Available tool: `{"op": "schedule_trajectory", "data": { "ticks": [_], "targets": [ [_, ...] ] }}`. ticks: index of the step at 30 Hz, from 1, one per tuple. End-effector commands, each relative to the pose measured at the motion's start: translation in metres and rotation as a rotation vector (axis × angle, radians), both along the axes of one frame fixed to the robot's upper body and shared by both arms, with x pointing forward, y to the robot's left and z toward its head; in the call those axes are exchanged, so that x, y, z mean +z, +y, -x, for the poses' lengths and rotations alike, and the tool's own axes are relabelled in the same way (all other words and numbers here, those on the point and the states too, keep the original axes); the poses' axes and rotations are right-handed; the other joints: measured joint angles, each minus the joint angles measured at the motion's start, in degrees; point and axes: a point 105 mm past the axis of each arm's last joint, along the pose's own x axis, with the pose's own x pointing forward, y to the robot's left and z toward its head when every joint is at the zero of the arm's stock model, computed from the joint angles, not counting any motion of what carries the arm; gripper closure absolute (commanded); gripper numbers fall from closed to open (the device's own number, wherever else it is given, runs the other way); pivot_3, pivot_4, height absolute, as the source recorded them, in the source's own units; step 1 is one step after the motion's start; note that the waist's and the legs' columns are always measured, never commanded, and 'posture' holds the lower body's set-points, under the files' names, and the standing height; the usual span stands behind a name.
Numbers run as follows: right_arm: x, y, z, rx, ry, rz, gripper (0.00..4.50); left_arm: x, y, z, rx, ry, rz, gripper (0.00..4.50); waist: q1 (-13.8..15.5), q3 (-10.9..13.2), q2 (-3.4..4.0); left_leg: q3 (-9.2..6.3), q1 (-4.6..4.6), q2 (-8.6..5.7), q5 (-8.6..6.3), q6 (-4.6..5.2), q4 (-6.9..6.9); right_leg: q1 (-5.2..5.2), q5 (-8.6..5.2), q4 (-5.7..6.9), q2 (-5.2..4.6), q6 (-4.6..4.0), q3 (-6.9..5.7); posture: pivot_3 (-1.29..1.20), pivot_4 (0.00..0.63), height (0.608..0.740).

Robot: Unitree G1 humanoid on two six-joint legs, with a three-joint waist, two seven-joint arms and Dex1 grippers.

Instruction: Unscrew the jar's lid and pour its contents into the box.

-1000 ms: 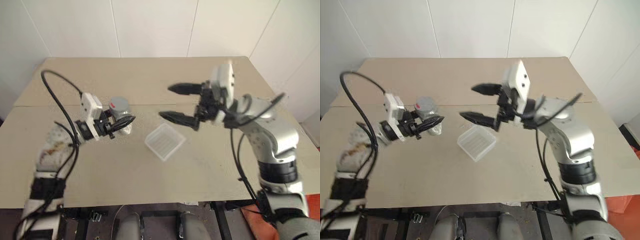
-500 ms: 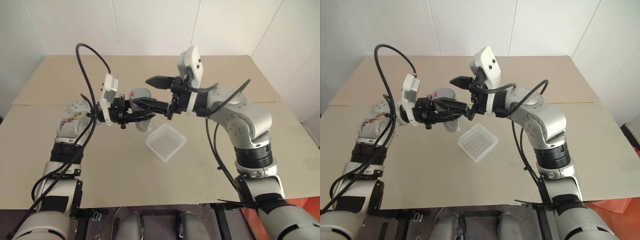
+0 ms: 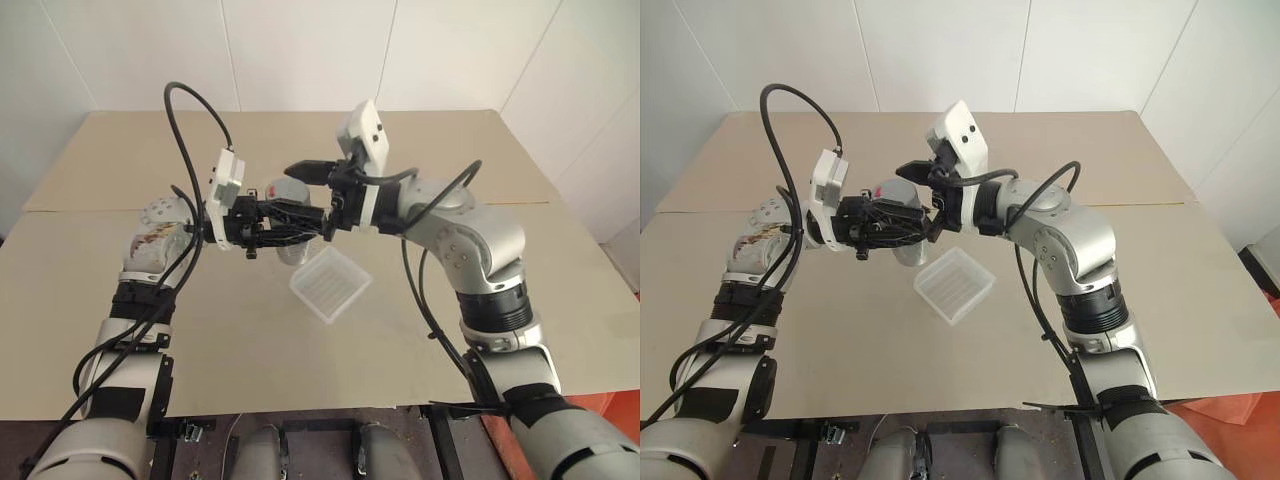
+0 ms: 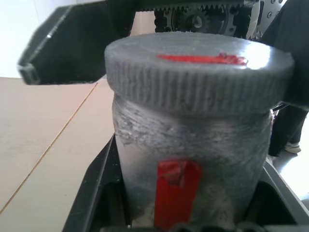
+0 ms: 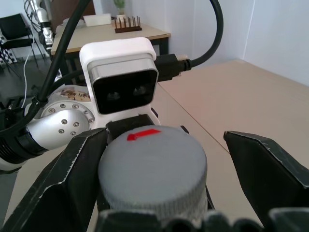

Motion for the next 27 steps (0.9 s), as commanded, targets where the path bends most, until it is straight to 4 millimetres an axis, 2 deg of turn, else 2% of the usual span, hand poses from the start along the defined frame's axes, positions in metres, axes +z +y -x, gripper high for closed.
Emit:
{"op": "schedule_trajectory", "data": {
  "ticks": [1,3,5,8,12,16,18,21,23,26,27],
  "targets": [
    [0.017,-0.002,0.004,0.012,-0.062,-0.038,1.19,0.01,0.001,0.003,-0.01,-0.057,-0.002,2.52,0.0,0.0,0.0,0.0,0.0,0.0,0.0,0.0,0.0,0.0,0.0,0.0,0.0,0.0,0.0,0.0,0.15,0.74],
    [0.017,-0.002,0.005,0.025,-0.062,-0.043,1.74,0.009,0.001,0.004,-0.015,-0.06,-0.005,2.52,0.0,0.0,0.0,0.0,0.0,0.0,0.0,0.0,0.0,0.0,0.0,0.0,0.0,0.0,0.0,0.0,0.15,0.74],
    [0.017,-0.003,0.007,0.059,-0.048,-0.056,1.75,0.01,0.0,0.006,-0.028,-0.071,-0.011,2.52,0.0,0.0,0.0,0.0,0.0,0.0,0.0,0.0,0.01,0.0,0.0,0.01,0.0,0.0,0.0,0.0,0.15,0.74],
    [0.015,-0.003,0.018,0.198,-0.088,-0.027,1.75,0.014,-0.001,0.01,-0.066,-0.086,-0.019,2.52,0.03,0.0,0.0,0.0,0.0,0.0,0.0,0.0,0.0,0.0,0.0,0.0,0.0,0.0,0.0,0.0,0.15,0.74],
    [0.016,-0.013,0.046,0.577,-0.136,-0.008,1.75,0.026,-0.002,0.029,-0.199,-0.103,0.001,2.52,0.04,0.01,0.0,0.0,-0.01,-0.01,-0.02,0.03,0.0,0.01,0.0,-0.04,0.01,0.01,0.0,0.0,0.15,0.74],
    [0.018,-0.015,0.055,0.873,-0.137,0.03,1.75,0.044,-0.008,0.059,-0.359,-0.089,0.057,2.52,-0.35,0.02,0.03,-0.02,-0.01,0.0,-0.02,0.04,0.04,0.01,0.01,-0.01,0.02,0.02,0.02,0.0,0.15,0.74],
    [0.022,-0.005,0.053,0.913,-0.164,0.046,1.75,0.047,-0.012,0.073,-0.42,-0.095,0.058,2.52,-0.69,0.03,0.03,-0.07,0.05,0.05,-0.02,0.03,0.02,0.0,0.01,0.03,0.07,0.02,0.07,0.0,0.15,0.74],
    [0.022,0.006,0.048,0.914,-0.182,0.061,1.75,0.044,-0.012,0.079,-0.43,-0.108,0.043,2.52,-1.13,0.02,0.03,-0.12,0.1,0.09,0.0,0.0,-0.02,0.0,0.01,0.08,0.1,0.01,0.07,0.0,0.15,0.74],
    [0.022,0.007,0.044,0.901,-0.17,0.054,1.04,0.042,-0.009,0.077,-0.403,-0.096,0.048,2.52,-0.97,0.03,0.04,-0.1,0.09,0.07,0.01,-0.02,0.0,0.02,0.01,0.08,0.08,0.01,0.05,0.0,0.15,0.74],
    [0.026,-0.001,0.035,0.822,-0.169,-0.014,0.19,0.036,-0.002,0.071,-0.318,-0.099,0.04,2.52,-0.22,0.03,0.03,-0.08,0.02,0.04,0.0,-0.01,0.05,0.0,0.01,0.06,0.03,0.02,0.02,0.0,0.15,0.74],
    [0.027,-0.005,0.032,0.776,-0.181,-0.032,0.09,0.035,0.0,0.069,-0.288,-0.097,0.043,2.52,0.08,0.03,0.03,-0.08,0.02,0.04,0.01,-0.01,0.05,-0.01,0.01,0.05,0.03,0.02,0.02,0.0,0.15,0.74]
  ]
}}
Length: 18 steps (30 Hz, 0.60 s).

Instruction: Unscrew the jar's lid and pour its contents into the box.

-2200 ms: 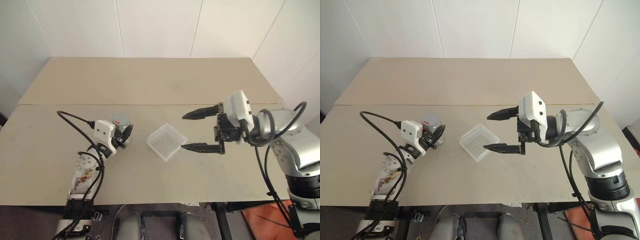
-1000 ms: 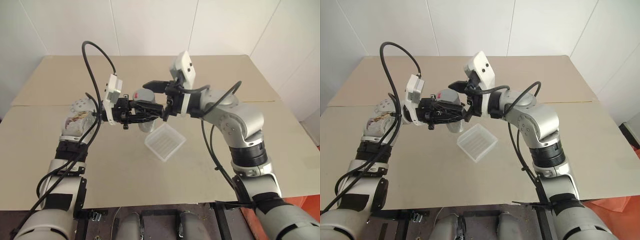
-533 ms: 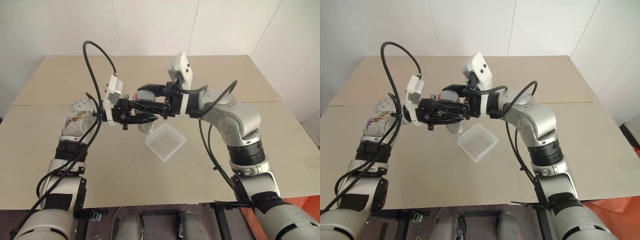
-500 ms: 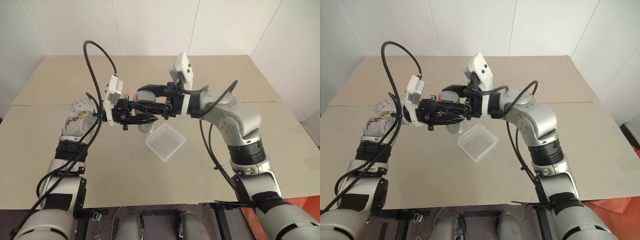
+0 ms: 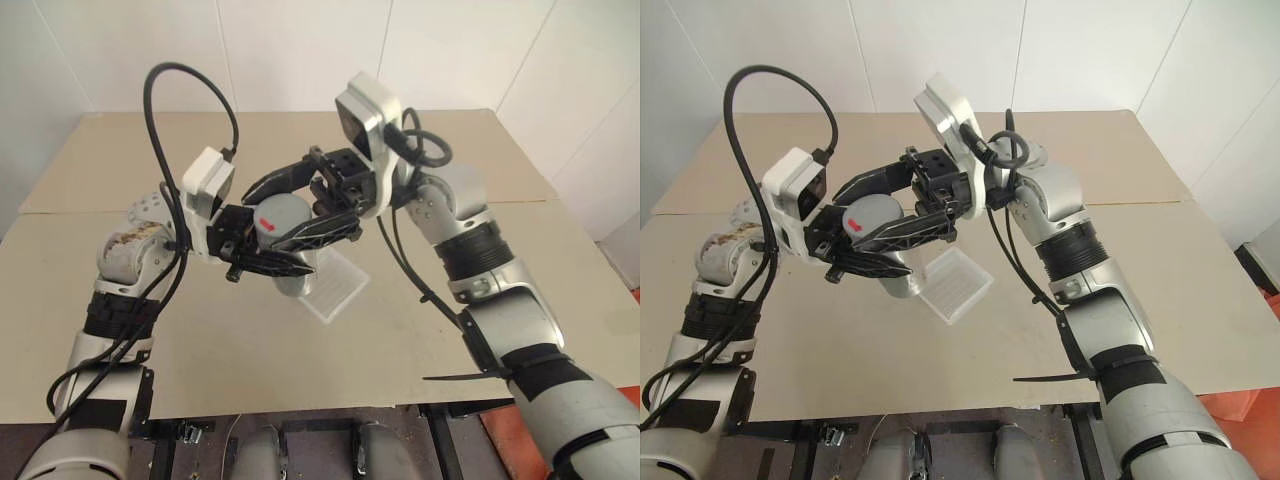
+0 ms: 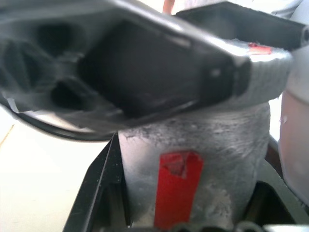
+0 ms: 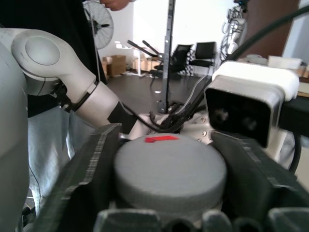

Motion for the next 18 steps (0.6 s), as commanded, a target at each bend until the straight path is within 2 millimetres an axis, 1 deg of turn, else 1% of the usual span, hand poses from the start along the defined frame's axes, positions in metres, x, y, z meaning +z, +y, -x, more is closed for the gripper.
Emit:
{"op": "schedule_trajectory", "data": {
  "ticks": [1,4,6,8,9,11,13,14,16,18],
  "targets": [
    [0.011,-0.021,-0.007,-0.107,-0.04,-0.09,0.09,0.013,0.01,0.002,0.073,-0.072,0.043,2.52,0.53,0.0,0.0,-0.01,0.0,0.01,0.0,0.0,0.0,0.02,0.0,-0.03,0.0,0.0,-0.03,0.0,0.15,0.74],
    [0.012,-0.039,-0.011,-0.245,-0.047,-0.129,0.09,0.01,0.023,-0.003,0.16,-0.051,0.068,2.52,0.82,0.0,0.0,0.01,-0.02,-0.03,0.01,-0.01,0.01,0.03,0.0,-0.04,-0.06,0.0,-0.03,0.0,0.15,0.74],
    [0.012,-0.045,-0.013,-0.355,-0.065,-0.135,0.09,0.009,0.029,-0.008,0.215,-0.04,0.079,2.52,0.79,0.0,0.0,0.03,-0.02,-0.02,0.01,-0.01,0.01,0.01,0.0,-0.02,-0.05,0.0,-0.02,0.0,0.15,0.74],
    [0.013,-0.047,-0.015,-0.467,-0.064,-0.133,0.09,0.007,0.032,-0.015,0.264,-0.059,0.073,2.52,0.69,0.0,0.0,0.03,-0.01,-0.01,0.02,-0.04,0.0,-0.02,0.0,0.01,-0.04,0.0,-0.03,0.0,0.15,0.74],
    [0.013,-0.047,-0.015,-0.504,-0.062,-0.136,0.09,0.006,0.032,-0.018,0.282,-0.062,0.074,2.52,0.65,0.0,0.0,0.02,0.0,0.0,0.03,-0.06,-0.01,-0.02,0.0,0.02,-0.02,0.0,-0.03,0.0,0.15,0.74],
    [0.014,-0.041,-0.009,-0.558,-0.04,-0.142,0.09,0.004,0.032,-0.026,0.304,-0.032,0.064,2.52,0.33,0.0,0.0,0.04,0.04,0.0,0.04,-0.07,-0.02,-0.01,0.0,0.02,-0.02,0.0,-0.01,0.0,0.15,0.74],
    [0.012,-0.034,-0.009,-0.645,-0.018,-0.128,0.09,0.0,0.031,-0.029,0.287,-0.021,0.033,2.52,0.24,0.0,0.0,0.03,0.04,0.0,0.05,-0.08,-0.03,-0.01,0.0,0.04,-0.01,0.0,-0.01,0.0,0.15,0.74],
    [0.011,-0.029,-0.01,-0.688,0.018,-0.136,0.09,-0.004,0.029,-0.033,0.296,-0.025,0.012,2.52,0.22,0.0,0.0,0.04,0.04,0.0,0.05,-0.08,-0.03,-0.01,0.0,0.04,0.0,0.0,-0.01,0.0,0.15,0.74],
    [0.008,-0.023,-0.007,-0.728,0.054,-0.143,0.09,-0.009,0.025,-0.037,0.288,-0.047,-0.016,2.52,0.28,0.0,0.0,0.05,0.04,-0.01,0.05,-0.09,-0.04,-0.02,0.0,0.05,0.0,-0.01,-0.01,0.0,0.15,0.74],
    [0.006,-0.018,-0.005,-0.741,0.044,-0.134,0.09,-0.011,0.021,-0.039,0.278,-0.053,-0.024,2.52,0.32,0.0,0.0,0.06,0.02,-0.02,0.05,-0.09,-0.04,0.0,0.0,0.02,-0.01,0.0,-0.02,0.0,0.15,0.74]
  ]
}}
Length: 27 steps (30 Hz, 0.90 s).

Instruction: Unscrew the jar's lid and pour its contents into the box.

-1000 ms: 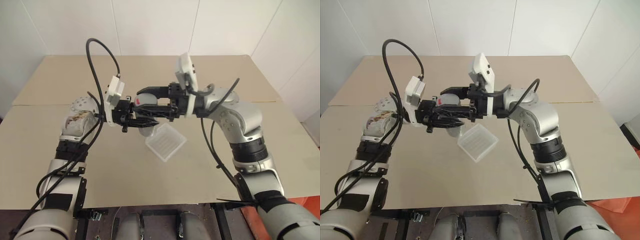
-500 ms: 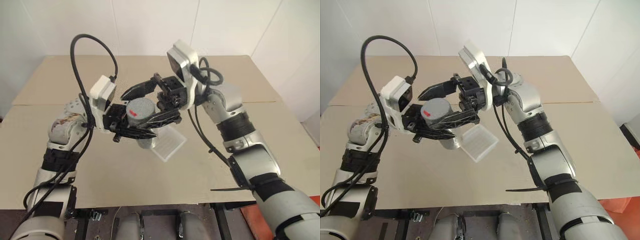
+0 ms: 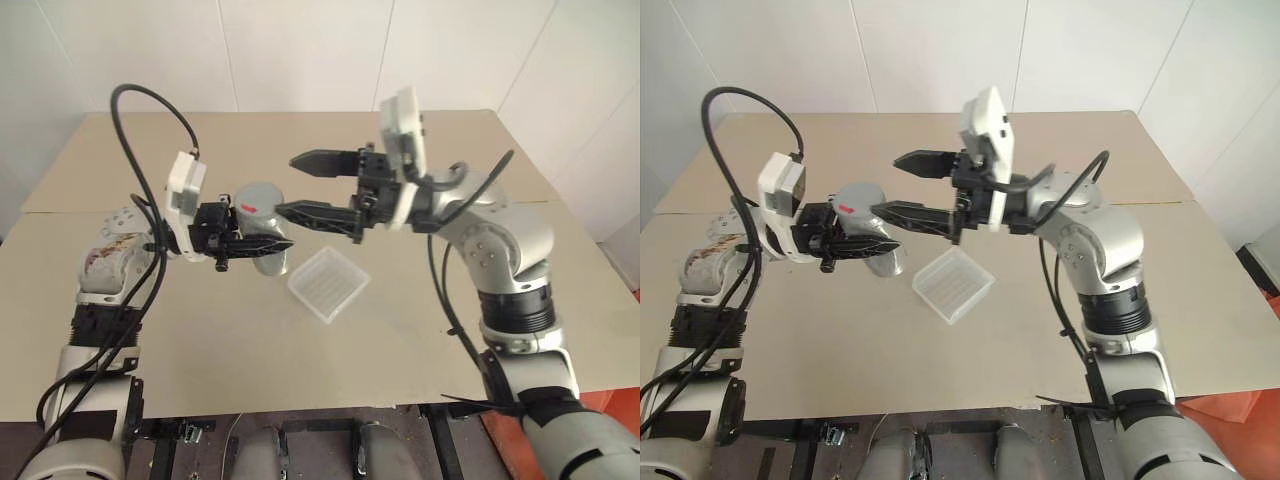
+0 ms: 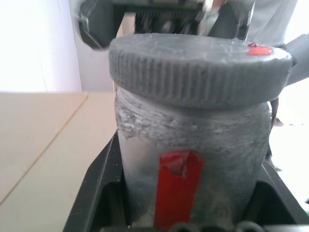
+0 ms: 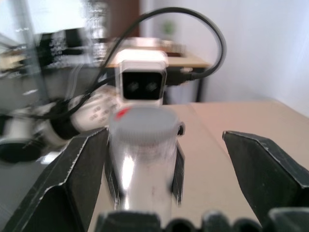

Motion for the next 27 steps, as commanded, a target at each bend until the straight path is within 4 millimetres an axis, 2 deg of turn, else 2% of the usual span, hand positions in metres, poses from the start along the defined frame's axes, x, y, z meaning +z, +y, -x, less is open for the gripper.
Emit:
{"op": "schedule_trajectory", "data": {
  "ticks": [1,6,11,16,20,25,27],
  "targets": [
    [0.008,0.005,0.009,-0.037,-0.036,-0.006,0.09,0.004,-0.007,-0.001,-0.029,-0.058,-0.018,2.52,0.07,0.0,0.0,0.02,-0.02,-0.01,-0.01,0.01,0.0,0.0,0.0,-0.03,-0.01,0.0,0.0,0.0,0.15,0.74],
    [0.011,0.015,0.011,-0.023,-0.045,0.012,0.09,0.006,-0.01,-0.006,-0.035,-0.07,-0.012,2.52,0.07,0.0,0.0,0.01,-0.05,-0.02,-0.05,0.08,0.02,0.0,0.0,-0.06,-0.01,0.0,0.0,0.0,0.15,0.74],
    [0.005,0.028,0.009,-0.015,-0.052,0.079,0.09,0.008,-0.012,-0.009,-0.028,-0.08,0.001,2.52,-0.14,0.0,0.0,-0.01,-0.04,-0.01,-0.05,0.09,0.01,0.0,0.0,-0.06,0.0,0.0,0.01,0.0,0.15,0.74],
    [0.001,0.031,0.002,-0.039,-0.064,0.088,0.09,0.008,-0.011,-0.007,-0.025,-0.085,0.012,2.52,-0.11,0.0,0.0,-0.01,-0.04,-0.01,-0.05,0.09,0.02,0.0,0.0,-0.05,0.0,0.0,0.01,0.0,0.15,0.74],
    [0.001,0.026,-0.009,-0.07,-0.064,0.067,0.09,0.008,-0.009,-0.006,-0.022,-0.088,0.007,2.52,-0.07,0.0,0.0,-0.01,-0.04,-0.01,-0.05,0.09,0.02,0.0,0.0,-0.06,0.0,0.01,0.0,0.0,0.15,0.74],
    [0.014,0.003,-0.019,-0.095,-0.053,-0.016,0.09,0.008,-0.002,-0.005,-0.004,-0.072,0.012,2.52,-0.08,0.0,0.0,-0.01,-0.05,-0.01,-0.05,0.09,0.02,0.0,0.0,-0.06,0.0,0.01,0.0,0.0,0.15,0.74],
    [0.011,-0.005,-0.021,-0.107,-0.069,-0.001,0.09,0.008,0.001,-0.004,0.0,-0.069,0.009,2.52,-0.09,0.0,0.0,-0.02,-0.05,-0.01,-0.05,0.09,0.02,0.0,0.0,-0.06,0.0,0.01,0.01,0.0,0.15,0.74]
  ]
}}
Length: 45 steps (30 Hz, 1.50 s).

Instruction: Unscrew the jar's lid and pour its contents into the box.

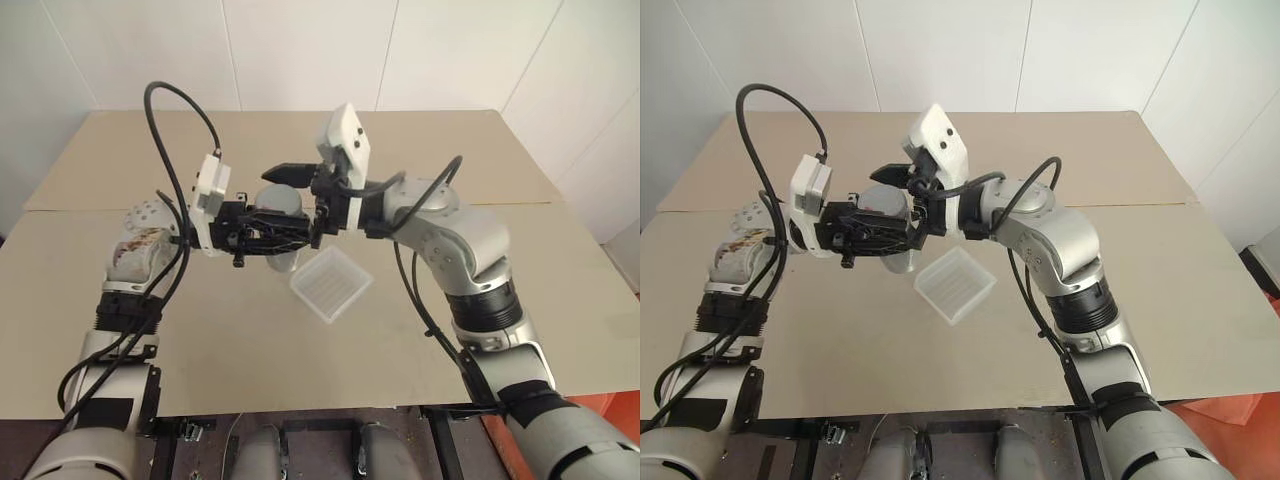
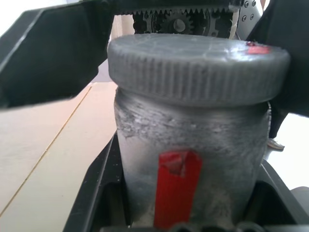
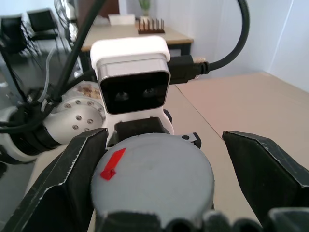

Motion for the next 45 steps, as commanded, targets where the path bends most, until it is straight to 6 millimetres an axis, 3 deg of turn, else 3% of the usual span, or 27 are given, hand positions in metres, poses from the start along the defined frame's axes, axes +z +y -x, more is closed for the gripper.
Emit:
{"op": "schedule_trajectory", "data": {
  "ticks": [1,9,13,19,23,28,33,39,45],
  "targets": [
    [0.019,-0.033,-0.009,-0.073,-0.085,-0.062,0.09,0.009,0.01,0.007,-0.002,-0.031,0.01,2.52,0.0,0.0,0.0,0.0,0.0,0.0,0.0,0.0,0.0,0.0,0.0,-0.01,0.0,0.0,0.0,0.0,0.15,0.74],
    [0.005,-0.07,-0.029,-0.167,-0.076,0.007,0.09,0.013,0.022,0.016,0.004,-0.027,-0.006,2.52,0.09,0.0,0.0,0.02,0.0,-0.01,-0.02,0.03,0.0,0.01,0.0,-0.02,-0.03,0.0,0.0,0.0,0.15,0.74],
    [0.008,-0.077,-0.034,-0.202,-0.084,0.012,0.09,0.014,0.025,0.016,0.022,-0.017,0.006,2.52,-0.24,0.0,0.0,0.02,0.01,0.02,-0.01,0.02,-0.02,-0.02,0.0,-0.01,0.02,0.0,0.03,0.0,0.15,0.74],
    [0.028,-0.052,0.0,-0.059,-0.115,-0.057,0.09,0.008,0.017,0.012,0.038,0.009,0.041,2.52,-0.02,0.0,0.0,0.01,0.01,0.02,-0.01,0.01,-0.02,-0.02,0.0,-0.01,0.01,0.0,0.03,0.0,0.15,0.74],
    [0.028,-0.031,0.016,0.013,-0.125,-0.059,0.09,0.006,0.01,0.009,0.028,0.029,0.057,2.52,0.01,0.0,0.0,0.0,0.01,0.02,-0.01,0.01,0.0,-0.01,0.0,0.01,0.0,0.0,0.01,0.0,0.15,0.74],
    [0.025,-0.002,0.016,0.024,-0.135,-0.047,0.09,0.004,0.002,0.004,0.013,0.029,0.042,2.52,0.0,0.0,0.0,0.01,0.01,0.01,0.0,0.01,0.0,-0.01,0.0,0.01,0.01,0.0,0.0,0.0,0.15,0.74],
    [0.025,0.013,0.013,0.009,-0.171,-0.031,0.09,0.008,0.0,0.002,0.007,0.018,0.043,2.52,-0.01,0.0,0.0,0.02,0.01,0.0,0.0,0.01,-0.01,0.0,0.0,-0.01,0.0,0.0,0.0,0.0,0.15,0.74],
    [0.022,0.012,0.005,-0.022,-0.165,-0.021,0.09,0.009,0.003,0.003,0.013,0.009,0.041,2.52,0.0,0.0,0.0,0.02,0.0,0.0,0.0,0.0,0.0,0.0,0.0,0.01,0.0,0.0,0.0,0.0,0.15,0.74],
    [0.017,-0.01,-0.005,-0.076,-0.161,-0.001,0.09,0.01,0.009,0.004,0.033,-0.002,0.038,2.52,-0.02,0.0,0.0,0.01,0.0,0.0,0.0,0.0,0.0,0.0,0.0,0.0,0.0,0.0,0.0,0.0,0.15,0.74]
  ]
}}
